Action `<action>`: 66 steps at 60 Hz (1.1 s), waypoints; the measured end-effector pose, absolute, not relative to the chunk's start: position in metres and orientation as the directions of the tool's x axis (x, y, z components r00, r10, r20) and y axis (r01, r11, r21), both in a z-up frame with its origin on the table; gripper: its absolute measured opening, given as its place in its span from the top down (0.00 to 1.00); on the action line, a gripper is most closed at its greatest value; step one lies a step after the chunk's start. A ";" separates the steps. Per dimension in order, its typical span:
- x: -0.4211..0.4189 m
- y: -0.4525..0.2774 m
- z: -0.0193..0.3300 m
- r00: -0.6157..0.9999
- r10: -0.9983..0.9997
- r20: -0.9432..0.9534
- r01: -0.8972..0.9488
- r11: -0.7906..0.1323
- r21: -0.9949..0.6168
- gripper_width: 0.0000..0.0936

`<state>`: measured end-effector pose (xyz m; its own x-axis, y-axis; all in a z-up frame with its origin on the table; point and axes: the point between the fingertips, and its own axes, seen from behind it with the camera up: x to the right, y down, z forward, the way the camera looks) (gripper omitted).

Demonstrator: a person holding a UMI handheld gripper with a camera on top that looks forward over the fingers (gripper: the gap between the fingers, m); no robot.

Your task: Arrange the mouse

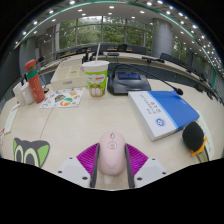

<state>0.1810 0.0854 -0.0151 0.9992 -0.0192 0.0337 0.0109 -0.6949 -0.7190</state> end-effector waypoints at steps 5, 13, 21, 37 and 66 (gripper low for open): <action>0.183 0.084 -0.014 0.998 -0.045 0.039 -0.004 -0.693 -0.721 0.59; 0.181 0.078 0.001 0.996 -0.082 0.046 -0.022 -0.677 -0.736 0.63; 0.156 0.070 0.080 0.995 -0.093 0.036 -0.025 -0.580 -0.814 0.62; 0.002 0.019 0.183 1.000 0.029 -0.004 0.010 -0.467 -0.884 0.63; -0.115 -0.021 -0.007 0.995 0.099 -0.010 0.061 -0.686 -0.725 0.53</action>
<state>-0.1148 -0.0211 -0.0072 0.9950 0.0992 -0.0101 0.0611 -0.6858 -0.7252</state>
